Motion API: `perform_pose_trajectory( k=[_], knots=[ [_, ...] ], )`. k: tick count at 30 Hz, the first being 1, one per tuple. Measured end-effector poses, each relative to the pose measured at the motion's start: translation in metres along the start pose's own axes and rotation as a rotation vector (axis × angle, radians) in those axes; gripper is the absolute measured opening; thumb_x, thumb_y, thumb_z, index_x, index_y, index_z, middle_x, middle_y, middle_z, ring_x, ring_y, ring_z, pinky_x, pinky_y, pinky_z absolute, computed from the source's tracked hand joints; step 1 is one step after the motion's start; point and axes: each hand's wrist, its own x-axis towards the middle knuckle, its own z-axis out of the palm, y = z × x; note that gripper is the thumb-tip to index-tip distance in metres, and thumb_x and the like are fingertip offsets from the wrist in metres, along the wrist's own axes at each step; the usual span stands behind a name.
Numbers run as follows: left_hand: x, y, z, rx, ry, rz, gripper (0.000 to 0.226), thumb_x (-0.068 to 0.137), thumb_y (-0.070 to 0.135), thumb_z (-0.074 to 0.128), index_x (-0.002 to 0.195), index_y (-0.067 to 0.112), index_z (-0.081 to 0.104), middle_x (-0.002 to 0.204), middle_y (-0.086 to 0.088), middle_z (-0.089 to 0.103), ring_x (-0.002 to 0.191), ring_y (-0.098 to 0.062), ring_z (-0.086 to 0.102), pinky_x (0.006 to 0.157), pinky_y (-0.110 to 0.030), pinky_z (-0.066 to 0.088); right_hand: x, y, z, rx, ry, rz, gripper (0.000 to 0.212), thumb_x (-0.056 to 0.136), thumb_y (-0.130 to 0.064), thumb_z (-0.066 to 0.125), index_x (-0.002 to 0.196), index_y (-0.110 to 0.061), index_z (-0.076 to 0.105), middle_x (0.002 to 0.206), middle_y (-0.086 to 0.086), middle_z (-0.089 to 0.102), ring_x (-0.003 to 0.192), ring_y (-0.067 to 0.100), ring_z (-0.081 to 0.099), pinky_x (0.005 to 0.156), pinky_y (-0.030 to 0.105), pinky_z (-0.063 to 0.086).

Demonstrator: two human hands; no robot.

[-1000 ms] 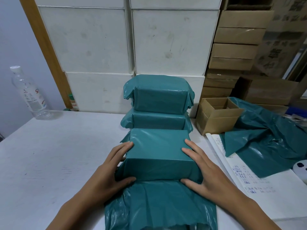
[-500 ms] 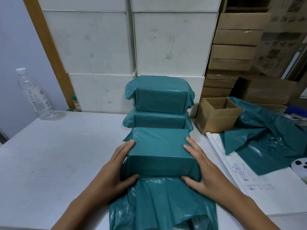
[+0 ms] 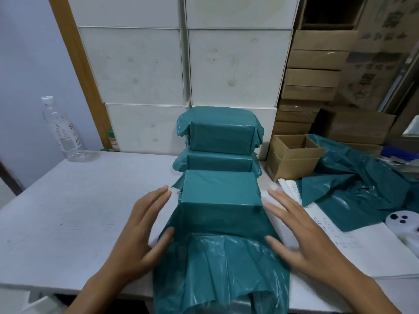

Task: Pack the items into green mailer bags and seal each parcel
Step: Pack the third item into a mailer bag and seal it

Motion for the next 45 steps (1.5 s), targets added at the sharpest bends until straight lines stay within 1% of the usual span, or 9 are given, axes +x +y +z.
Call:
perform_pose_trajectory(
  k=[3, 8, 14, 20, 27, 32, 38, 42, 45],
  knots=[
    [-0.031, 0.007, -0.029, 0.113, -0.104, 0.210, 0.050, 0.095, 0.025, 0.056, 0.145, 0.025, 0.061, 0.155, 0.013, 0.054, 0.143, -0.020, 0.052, 0.115, -0.037, 0.043, -0.043, 0.001, -0.003, -0.050, 0.070, -0.136, 0.048, 0.091, -0.021, 0.064, 0.138, -0.029, 0.067, 0.152, -0.016, 0.057, 0.149, 0.009, 0.046, 0.120, 0.035, 0.038],
    [-0.074, 0.000, -0.033, 0.434, -0.334, 0.512, 0.044, 0.115, 0.040, 0.029, 0.147, 0.032, 0.059, 0.157, 0.013, 0.055, 0.143, -0.014, 0.052, 0.110, -0.035, 0.041, -0.097, 0.010, 0.019, -0.342, -0.177, -0.353, 0.043, 0.115, -0.046, 0.031, 0.157, -0.041, 0.042, 0.162, -0.011, 0.044, 0.149, 0.012, 0.040, 0.117, 0.030, 0.024],
    [-0.081, 0.006, -0.016, 0.372, -0.301, 0.477, 0.037, 0.117, 0.035, 0.032, 0.131, 0.035, 0.066, 0.128, 0.020, 0.070, 0.112, -0.001, 0.069, 0.103, -0.026, 0.044, -0.104, 0.010, 0.034, -0.290, -0.103, -0.321, 0.039, 0.119, -0.036, 0.024, 0.144, -0.044, 0.053, 0.145, -0.021, 0.063, 0.143, 0.001, 0.047, 0.118, 0.024, 0.029],
    [-0.046, 0.024, -0.019, -0.093, -0.047, -0.097, 0.024, 0.095, 0.033, 0.061, 0.113, 0.049, 0.068, 0.103, 0.021, 0.074, 0.088, -0.002, 0.072, 0.070, -0.021, 0.057, -0.061, -0.020, 0.005, 0.246, 0.123, 0.108, 0.015, 0.105, -0.045, 0.058, 0.108, -0.049, 0.072, 0.102, -0.024, 0.069, 0.093, 0.000, 0.063, 0.081, 0.021, 0.049],
    [0.034, 0.024, 0.005, -0.190, 0.111, -0.456, 0.016, 0.108, 0.032, 0.055, 0.097, 0.027, 0.065, 0.093, 0.016, 0.072, 0.089, -0.008, 0.067, 0.067, -0.030, 0.053, 0.017, -0.021, 0.017, 0.598, 0.236, 0.541, 0.016, 0.108, -0.021, 0.059, 0.098, -0.024, 0.070, 0.090, -0.004, 0.078, 0.090, 0.022, 0.072, 0.078, 0.029, 0.054],
    [0.047, 0.014, 0.022, -0.168, 0.113, -0.476, 0.018, 0.109, 0.027, 0.054, 0.092, 0.030, 0.056, 0.083, 0.022, 0.068, 0.072, -0.004, 0.062, 0.060, -0.015, 0.045, 0.029, -0.018, 0.030, 0.688, 0.231, 0.657, 0.014, 0.110, -0.017, 0.057, 0.105, -0.021, 0.070, 0.093, 0.002, 0.083, 0.088, 0.022, 0.079, 0.090, 0.057, 0.059],
    [0.011, 0.012, 0.000, -0.394, -0.019, -0.328, 0.023, 0.110, 0.026, 0.053, 0.126, 0.026, 0.070, 0.130, 0.006, 0.069, 0.124, -0.012, 0.064, 0.099, -0.019, 0.050, 0.000, -0.017, 0.018, 0.644, 0.209, 0.486, 0.022, 0.101, -0.014, 0.060, 0.113, -0.027, 0.073, 0.111, -0.003, 0.075, 0.109, 0.025, 0.064, 0.094, 0.045, 0.050],
    [-0.020, -0.007, -0.018, -0.656, -0.169, -0.371, 0.039, 0.098, 0.031, 0.049, 0.100, 0.012, 0.084, 0.131, -0.001, 0.070, 0.135, -0.032, 0.058, 0.113, -0.038, 0.046, -0.023, -0.013, 0.005, 0.902, 0.184, 0.418, 0.039, 0.095, -0.015, 0.044, 0.108, -0.016, 0.081, 0.111, 0.008, 0.078, 0.112, 0.027, 0.069, 0.099, 0.035, 0.051],
    [-0.017, 0.000, -0.013, -0.299, -0.113, -0.309, 0.036, 0.101, 0.049, 0.055, 0.133, 0.042, 0.070, 0.160, 0.020, 0.045, 0.153, -0.006, 0.034, 0.120, -0.031, 0.033, -0.014, -0.019, 0.012, 0.602, 0.181, 0.471, 0.019, 0.104, -0.038, 0.060, 0.116, -0.044, 0.075, 0.135, -0.016, 0.067, 0.123, 0.005, 0.063, 0.109, 0.049, 0.049]
  ],
)
